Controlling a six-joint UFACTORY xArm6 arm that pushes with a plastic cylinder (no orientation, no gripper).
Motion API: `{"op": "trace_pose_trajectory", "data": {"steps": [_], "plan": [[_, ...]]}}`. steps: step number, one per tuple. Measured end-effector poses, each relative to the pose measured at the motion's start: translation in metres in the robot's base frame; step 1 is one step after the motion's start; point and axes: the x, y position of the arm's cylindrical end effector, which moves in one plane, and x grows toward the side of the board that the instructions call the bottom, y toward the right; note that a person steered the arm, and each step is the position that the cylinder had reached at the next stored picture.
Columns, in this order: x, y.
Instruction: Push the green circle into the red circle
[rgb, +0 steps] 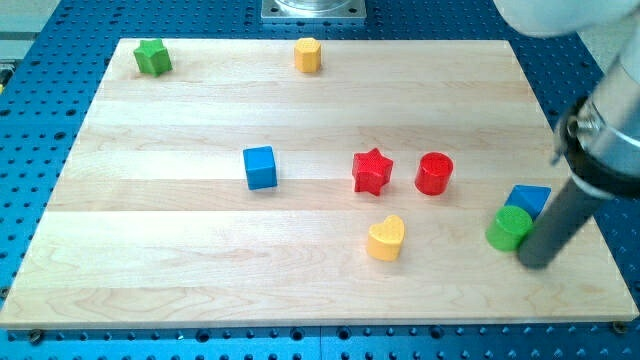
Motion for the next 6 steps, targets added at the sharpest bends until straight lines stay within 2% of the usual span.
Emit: {"op": "trace_pose_trajectory", "data": {"steps": [1, 2, 3, 4, 6], "plan": [[-0.045, -0.001], [-0.047, -0.019], [0.011, -0.019], [0.015, -0.032], [-0.076, -0.045]]}}
